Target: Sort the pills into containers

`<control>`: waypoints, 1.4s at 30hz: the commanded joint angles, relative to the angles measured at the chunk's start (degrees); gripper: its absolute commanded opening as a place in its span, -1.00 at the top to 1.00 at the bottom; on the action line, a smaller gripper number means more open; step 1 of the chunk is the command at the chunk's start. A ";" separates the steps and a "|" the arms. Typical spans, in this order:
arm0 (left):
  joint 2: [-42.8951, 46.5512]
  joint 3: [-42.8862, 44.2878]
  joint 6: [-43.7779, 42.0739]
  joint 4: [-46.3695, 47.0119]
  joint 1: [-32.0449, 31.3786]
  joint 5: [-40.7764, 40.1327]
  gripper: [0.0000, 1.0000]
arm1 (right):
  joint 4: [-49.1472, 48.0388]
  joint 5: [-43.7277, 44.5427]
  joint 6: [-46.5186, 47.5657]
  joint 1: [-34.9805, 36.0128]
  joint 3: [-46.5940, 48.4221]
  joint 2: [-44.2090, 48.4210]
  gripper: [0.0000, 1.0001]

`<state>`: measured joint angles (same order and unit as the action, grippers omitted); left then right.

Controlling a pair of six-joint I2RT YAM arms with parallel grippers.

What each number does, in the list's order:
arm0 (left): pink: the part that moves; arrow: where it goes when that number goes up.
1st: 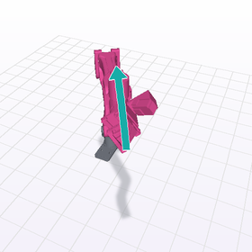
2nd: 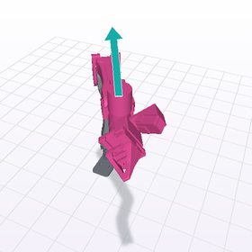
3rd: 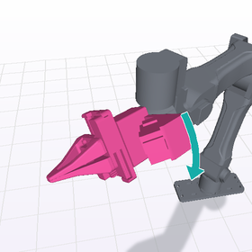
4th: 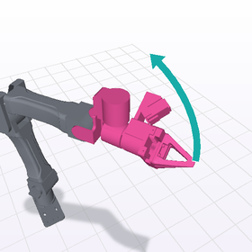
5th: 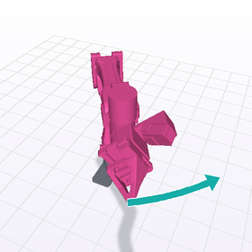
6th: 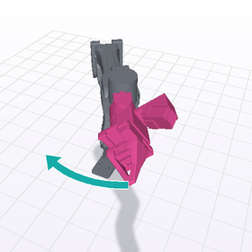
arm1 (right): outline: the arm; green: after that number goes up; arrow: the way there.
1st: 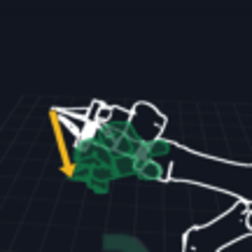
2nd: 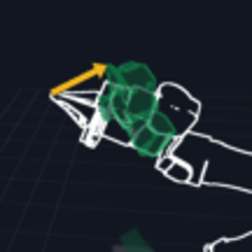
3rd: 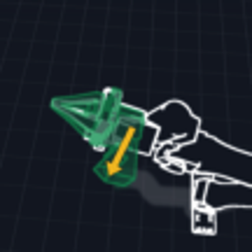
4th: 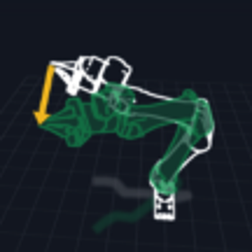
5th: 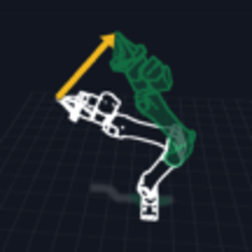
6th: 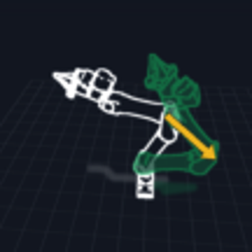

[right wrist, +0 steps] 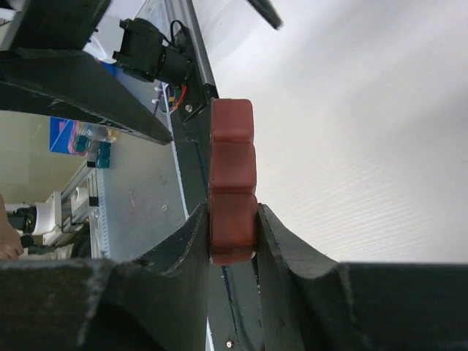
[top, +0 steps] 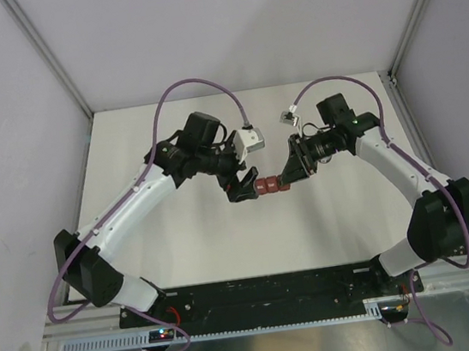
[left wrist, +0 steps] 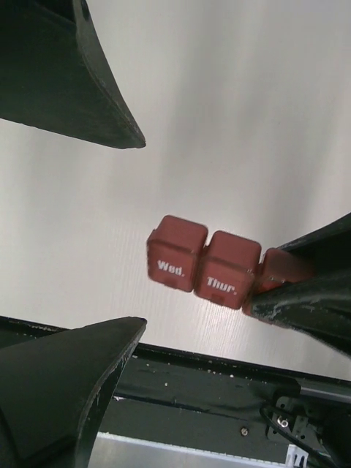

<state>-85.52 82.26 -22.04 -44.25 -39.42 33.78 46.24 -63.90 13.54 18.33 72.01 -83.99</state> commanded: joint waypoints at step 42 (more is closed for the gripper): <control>11.62 -9.83 -3.58 1.16 -3.62 -14.25 -0.99 | -9.90 6.32 -16.87 0.54 15.51 -32.78 1.00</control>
<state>-76.47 73.03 -25.56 -44.05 -42.44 20.64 38.72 -58.04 -1.28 18.52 84.42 -115.33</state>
